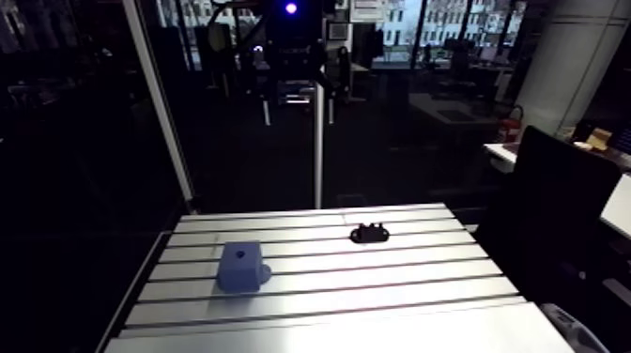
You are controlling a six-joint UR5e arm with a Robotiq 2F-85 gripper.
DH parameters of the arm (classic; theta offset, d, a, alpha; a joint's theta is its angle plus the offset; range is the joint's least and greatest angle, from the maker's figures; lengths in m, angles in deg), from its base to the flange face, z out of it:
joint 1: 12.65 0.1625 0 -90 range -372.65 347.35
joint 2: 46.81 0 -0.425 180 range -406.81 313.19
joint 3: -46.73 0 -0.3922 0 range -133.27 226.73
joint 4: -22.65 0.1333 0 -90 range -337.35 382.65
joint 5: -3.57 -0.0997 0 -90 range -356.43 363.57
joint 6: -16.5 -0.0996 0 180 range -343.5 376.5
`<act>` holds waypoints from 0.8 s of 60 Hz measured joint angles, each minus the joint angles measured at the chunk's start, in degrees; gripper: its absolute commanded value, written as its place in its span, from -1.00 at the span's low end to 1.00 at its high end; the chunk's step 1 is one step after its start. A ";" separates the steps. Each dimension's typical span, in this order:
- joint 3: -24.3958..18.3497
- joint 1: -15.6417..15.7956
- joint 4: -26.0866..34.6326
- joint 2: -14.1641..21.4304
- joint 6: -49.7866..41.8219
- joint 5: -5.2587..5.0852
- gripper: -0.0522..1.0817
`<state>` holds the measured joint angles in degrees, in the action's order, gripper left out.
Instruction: Pick up the M10 bolt and insert it into the hex recess until seated.
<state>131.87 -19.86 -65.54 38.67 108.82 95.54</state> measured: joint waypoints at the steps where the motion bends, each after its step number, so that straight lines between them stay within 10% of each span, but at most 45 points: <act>1: 0.01 0.01 0.00 0.00 0.00 0.00 -0.89; 48: 3.16 2.62 0.11 1.11 0.12 -0.29 -0.89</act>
<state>135.03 -17.24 -65.43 39.78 108.94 95.25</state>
